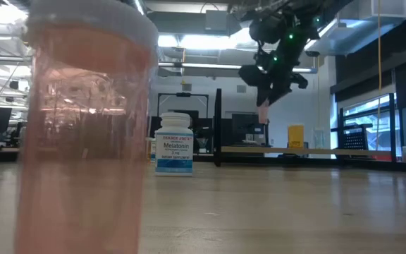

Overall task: Pick and place medicine bottles onto shelf by color
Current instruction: Put the top left pink pill bottle on the shelf

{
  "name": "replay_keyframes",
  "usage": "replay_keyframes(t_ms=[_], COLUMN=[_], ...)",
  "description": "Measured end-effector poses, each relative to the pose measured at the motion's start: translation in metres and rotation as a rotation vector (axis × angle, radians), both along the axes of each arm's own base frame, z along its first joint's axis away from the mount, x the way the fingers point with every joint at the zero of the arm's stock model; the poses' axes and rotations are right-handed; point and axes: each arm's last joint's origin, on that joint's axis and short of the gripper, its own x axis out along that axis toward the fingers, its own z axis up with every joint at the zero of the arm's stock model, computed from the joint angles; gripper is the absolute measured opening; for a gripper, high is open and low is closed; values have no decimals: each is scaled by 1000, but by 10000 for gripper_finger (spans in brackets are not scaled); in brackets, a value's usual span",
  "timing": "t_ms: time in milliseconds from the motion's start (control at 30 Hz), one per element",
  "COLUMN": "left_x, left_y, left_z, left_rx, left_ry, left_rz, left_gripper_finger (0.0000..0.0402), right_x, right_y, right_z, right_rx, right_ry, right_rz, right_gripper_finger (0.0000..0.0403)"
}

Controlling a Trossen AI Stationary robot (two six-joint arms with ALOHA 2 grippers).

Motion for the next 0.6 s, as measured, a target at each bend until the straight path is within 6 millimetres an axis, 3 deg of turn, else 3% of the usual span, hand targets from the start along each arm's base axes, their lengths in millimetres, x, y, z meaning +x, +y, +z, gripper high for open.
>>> replay_keyframes(t_ms=[600], left_x=[0], left_y=[0], left_z=[0], left_rx=[-1], left_ry=[-3], left_rz=[1], left_gripper_finger=[199], right_x=[-9], right_y=[2], right_z=[-37], right_rx=[-52], right_ry=[26], right_rz=[-66], right_gripper_finger=[125])
